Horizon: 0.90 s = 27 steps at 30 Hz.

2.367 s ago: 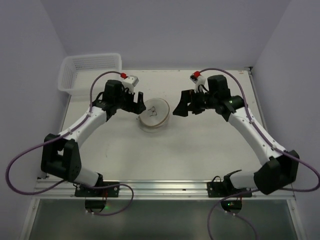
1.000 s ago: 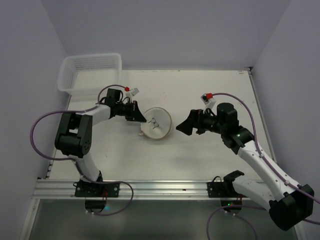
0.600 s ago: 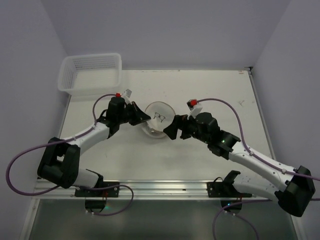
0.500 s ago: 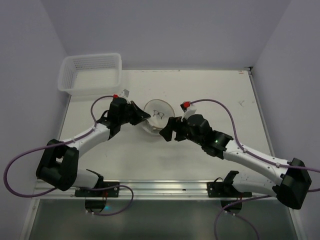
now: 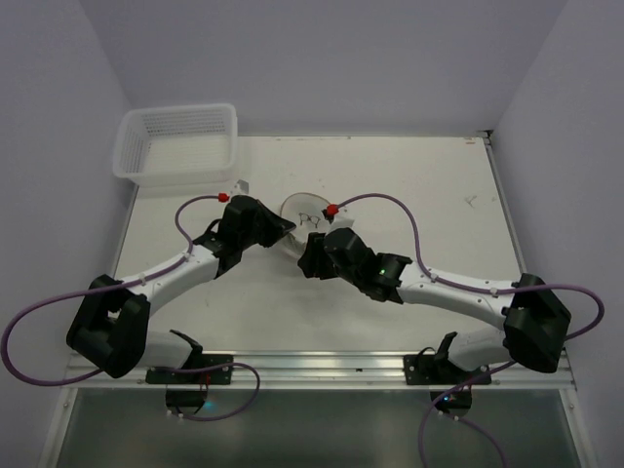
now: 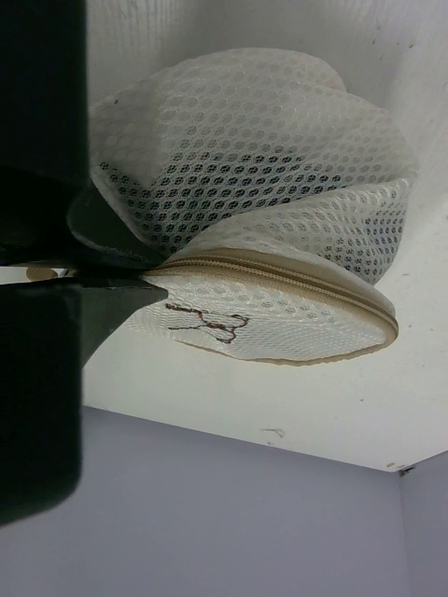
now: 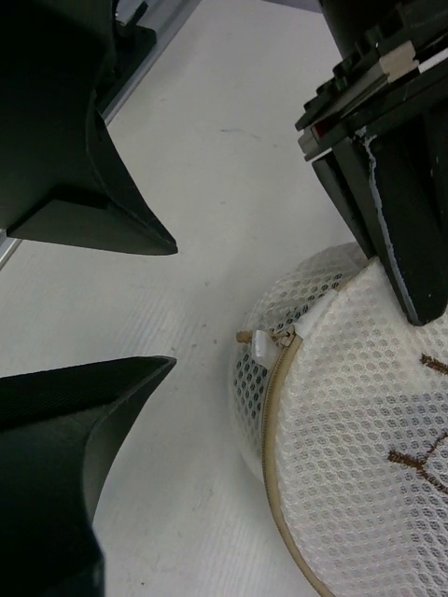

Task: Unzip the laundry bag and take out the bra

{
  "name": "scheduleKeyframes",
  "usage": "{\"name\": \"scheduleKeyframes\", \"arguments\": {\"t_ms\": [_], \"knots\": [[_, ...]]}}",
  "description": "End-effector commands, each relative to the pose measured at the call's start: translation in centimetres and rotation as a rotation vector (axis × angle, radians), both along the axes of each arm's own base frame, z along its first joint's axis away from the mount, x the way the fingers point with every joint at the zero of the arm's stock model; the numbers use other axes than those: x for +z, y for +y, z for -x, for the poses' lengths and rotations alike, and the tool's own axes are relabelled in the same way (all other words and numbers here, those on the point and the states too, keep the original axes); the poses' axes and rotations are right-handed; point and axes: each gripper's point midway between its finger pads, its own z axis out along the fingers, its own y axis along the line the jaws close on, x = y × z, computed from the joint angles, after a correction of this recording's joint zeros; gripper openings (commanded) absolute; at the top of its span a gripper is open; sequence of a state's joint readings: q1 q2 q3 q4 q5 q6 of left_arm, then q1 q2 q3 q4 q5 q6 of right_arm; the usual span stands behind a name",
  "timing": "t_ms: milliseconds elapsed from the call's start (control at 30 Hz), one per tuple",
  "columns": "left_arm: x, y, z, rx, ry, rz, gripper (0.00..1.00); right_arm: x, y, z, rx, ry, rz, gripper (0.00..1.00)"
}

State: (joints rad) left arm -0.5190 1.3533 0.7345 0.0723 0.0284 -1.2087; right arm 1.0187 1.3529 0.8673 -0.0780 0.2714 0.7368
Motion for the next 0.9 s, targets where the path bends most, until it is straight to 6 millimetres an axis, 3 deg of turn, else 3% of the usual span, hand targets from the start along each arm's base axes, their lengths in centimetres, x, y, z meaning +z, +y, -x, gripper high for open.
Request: {"name": "scheduleKeyframes", "arguments": {"t_ms": [0,333,867], "knots": [[2.5,0.1,-0.8,0.045,-0.058,0.029,0.00,2.3,1.2,-1.9,-0.079,-0.039,-0.075,0.49],[2.7,-0.1,-0.5,0.025,-0.062,0.022,0.00,1.1,1.9,-3.4,-0.113,-0.056,-0.040,0.38],[2.8,-0.3,-0.7,0.008,-0.070,0.011,0.00,0.7,2.1,-5.0,-0.155,-0.071,-0.016,0.35]]}}
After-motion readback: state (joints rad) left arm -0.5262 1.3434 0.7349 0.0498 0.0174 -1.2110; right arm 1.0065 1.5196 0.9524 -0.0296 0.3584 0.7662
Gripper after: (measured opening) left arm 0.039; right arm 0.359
